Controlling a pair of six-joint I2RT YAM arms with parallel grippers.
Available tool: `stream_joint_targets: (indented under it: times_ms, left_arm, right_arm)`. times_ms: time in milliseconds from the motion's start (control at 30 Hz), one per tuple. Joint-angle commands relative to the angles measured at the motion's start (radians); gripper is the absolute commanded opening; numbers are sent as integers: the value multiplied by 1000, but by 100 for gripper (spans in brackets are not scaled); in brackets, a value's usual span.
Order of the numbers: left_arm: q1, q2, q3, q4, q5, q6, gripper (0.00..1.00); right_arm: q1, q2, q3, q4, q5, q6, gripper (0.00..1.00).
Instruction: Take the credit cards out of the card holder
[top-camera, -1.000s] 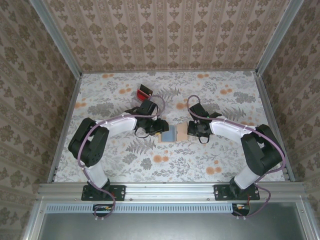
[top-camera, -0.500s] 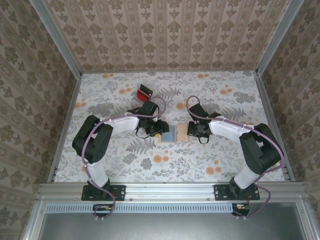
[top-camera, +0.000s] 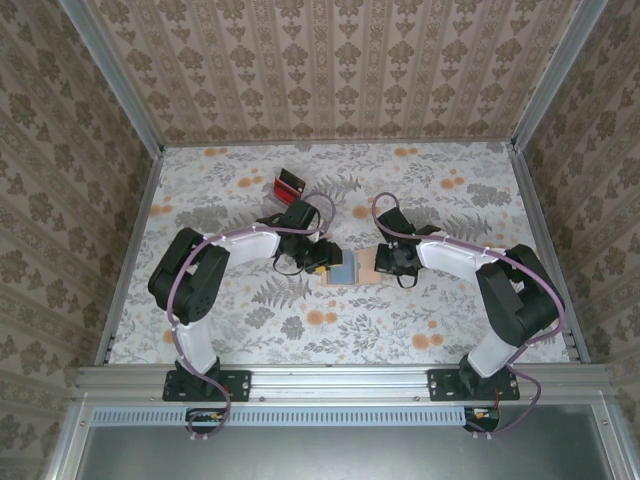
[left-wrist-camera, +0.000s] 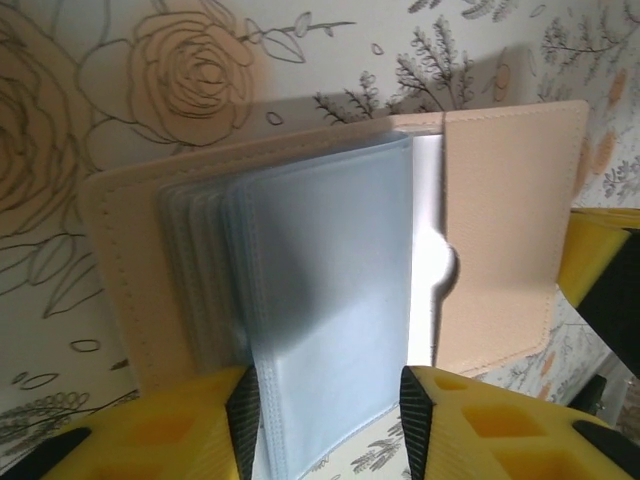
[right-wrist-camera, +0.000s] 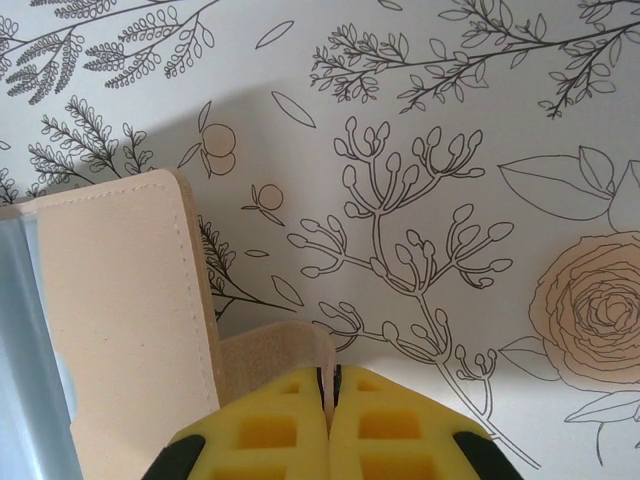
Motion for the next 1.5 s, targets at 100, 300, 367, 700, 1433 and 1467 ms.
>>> stream_joint_targets:
  times_ms: [100, 300, 367, 700, 1433, 1467]
  left_arm:
    - [-8, -12, 15, 21, 55, 17, 38]
    - [-10, 1, 13, 48, 86, 15, 37]
    - [-11, 5, 15, 55, 90, 12, 34]
    - [1, -29, -11, 59, 89, 18, 15]
    - [-33, 16, 30, 172, 132, -20, 46]
    - [-30, 3, 24, 167, 118, -13, 46]
  right_arm:
    - [-5, 14, 17, -6, -9, 0, 7]
    - [-4, 22, 17, 4, -26, 2, 7]
    - [-4, 19, 15, 9, -33, 2, 6]
    - [-4, -41, -29, 139, -195, -34, 11]
    - [-11, -319, -126, 113, -108, 28, 41]
    - [3, -324, -115, 109, -105, 20, 41]
